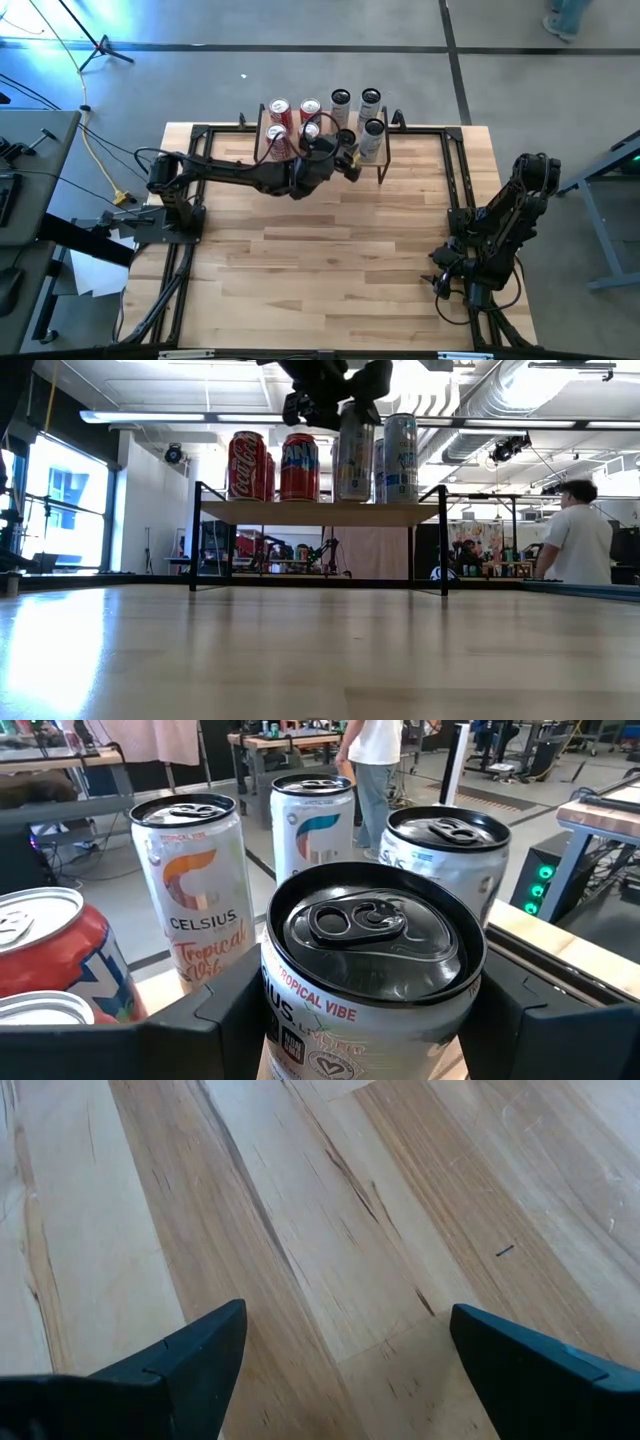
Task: Place canned beverage on shelf
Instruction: Put the white yellow soda can on the shelf aligned with the white yellow soda can
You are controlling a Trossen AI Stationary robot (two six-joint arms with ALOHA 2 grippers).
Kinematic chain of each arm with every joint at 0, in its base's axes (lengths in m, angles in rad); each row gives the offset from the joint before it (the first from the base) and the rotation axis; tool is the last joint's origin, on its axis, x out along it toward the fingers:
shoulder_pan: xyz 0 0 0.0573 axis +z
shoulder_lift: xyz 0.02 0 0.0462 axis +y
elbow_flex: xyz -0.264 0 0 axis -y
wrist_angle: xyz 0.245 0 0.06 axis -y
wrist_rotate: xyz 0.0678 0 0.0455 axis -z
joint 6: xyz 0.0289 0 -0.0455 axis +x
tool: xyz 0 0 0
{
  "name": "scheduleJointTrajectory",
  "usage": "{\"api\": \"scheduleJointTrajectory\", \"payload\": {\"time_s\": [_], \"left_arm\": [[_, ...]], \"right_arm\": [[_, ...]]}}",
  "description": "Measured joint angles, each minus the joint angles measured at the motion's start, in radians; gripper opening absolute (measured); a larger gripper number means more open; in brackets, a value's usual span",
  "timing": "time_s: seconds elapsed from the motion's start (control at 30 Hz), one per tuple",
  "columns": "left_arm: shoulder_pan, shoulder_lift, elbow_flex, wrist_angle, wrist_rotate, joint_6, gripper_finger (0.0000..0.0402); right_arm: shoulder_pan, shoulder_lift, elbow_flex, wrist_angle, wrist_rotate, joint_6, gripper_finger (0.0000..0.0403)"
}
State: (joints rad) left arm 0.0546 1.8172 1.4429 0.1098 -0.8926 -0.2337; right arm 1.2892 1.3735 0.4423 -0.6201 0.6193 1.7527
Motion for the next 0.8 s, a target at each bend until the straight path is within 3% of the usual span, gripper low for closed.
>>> {"api": "scheduleJointTrajectory", "payload": {"time_s": [0.8], "left_arm": [[0.064,0.0,-0.001,-0.016,0.047,-0.037,0.0218]], "right_arm": [[0.0,0.0,0.0,0.0,0.001,0.0,0.0339]]}}
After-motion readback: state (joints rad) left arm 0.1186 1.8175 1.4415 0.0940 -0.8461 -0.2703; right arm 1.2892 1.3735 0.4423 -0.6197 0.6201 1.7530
